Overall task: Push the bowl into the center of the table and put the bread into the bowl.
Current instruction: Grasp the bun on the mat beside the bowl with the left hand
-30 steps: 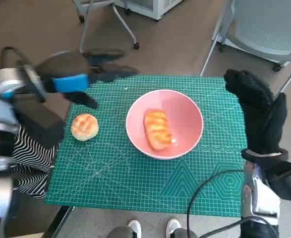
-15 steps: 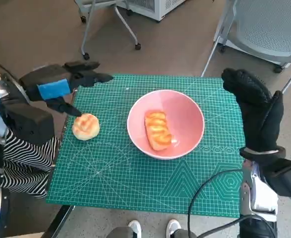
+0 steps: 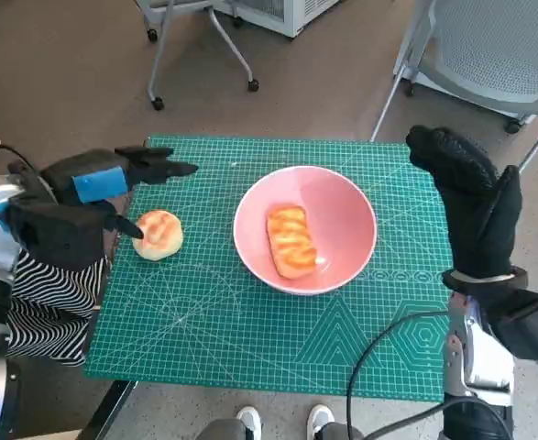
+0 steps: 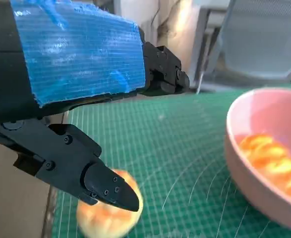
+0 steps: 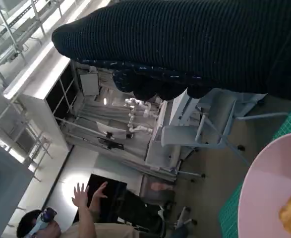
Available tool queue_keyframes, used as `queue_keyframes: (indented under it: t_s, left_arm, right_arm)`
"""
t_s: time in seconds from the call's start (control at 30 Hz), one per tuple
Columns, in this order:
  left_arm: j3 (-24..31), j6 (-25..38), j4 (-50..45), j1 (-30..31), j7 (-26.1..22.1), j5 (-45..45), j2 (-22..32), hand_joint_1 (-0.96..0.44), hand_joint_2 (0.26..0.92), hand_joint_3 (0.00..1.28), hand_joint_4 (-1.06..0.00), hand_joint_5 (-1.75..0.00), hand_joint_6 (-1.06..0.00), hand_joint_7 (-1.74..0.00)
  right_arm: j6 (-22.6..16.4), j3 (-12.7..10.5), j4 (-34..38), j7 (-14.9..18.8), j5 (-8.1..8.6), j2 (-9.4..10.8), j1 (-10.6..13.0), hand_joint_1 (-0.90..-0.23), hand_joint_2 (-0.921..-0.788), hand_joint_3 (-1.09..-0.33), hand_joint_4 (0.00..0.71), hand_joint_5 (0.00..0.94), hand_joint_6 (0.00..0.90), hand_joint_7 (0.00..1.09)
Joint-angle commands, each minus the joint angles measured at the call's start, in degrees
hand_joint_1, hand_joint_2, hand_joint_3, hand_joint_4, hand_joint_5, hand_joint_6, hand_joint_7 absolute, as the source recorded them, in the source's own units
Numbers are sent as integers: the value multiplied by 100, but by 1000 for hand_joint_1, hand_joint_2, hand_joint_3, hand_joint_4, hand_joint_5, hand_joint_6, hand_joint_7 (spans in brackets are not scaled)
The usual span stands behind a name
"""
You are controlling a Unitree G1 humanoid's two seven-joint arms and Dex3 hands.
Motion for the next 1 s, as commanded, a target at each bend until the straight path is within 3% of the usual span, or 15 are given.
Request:
queue_keyframes:
  t_s: [0.03,0.43,0.7,1.0]
  left_arm:
    - [-149,222,45,55,-162,136,-102,-140,740,5,-94,0,-278,-33]
    - [-448,583,588,-40,-263,432,-343,-67,758,9,-95,-3,-269,-8]
    - [-651,616,1285,-218,3,757,-547,-19,764,7,-134,-11,-293,-11]
    - [-1246,638,1970,-287,964,1579,-765,-2,767,5,-243,-20,-356,-20]
  right_arm:
    - [98,-13,33,52,53,-43,83,-711,-921,-690,203,1,82,543]
    - [152,-43,-64,45,59,-81,150,-717,-921,-689,203,1,83,543]
    - [174,-58,-108,3,0,-106,177,-719,-921,-688,201,0,83,542]
    - [225,-69,-147,-6,36,-89,178,-718,-921,-688,200,0,84,541]
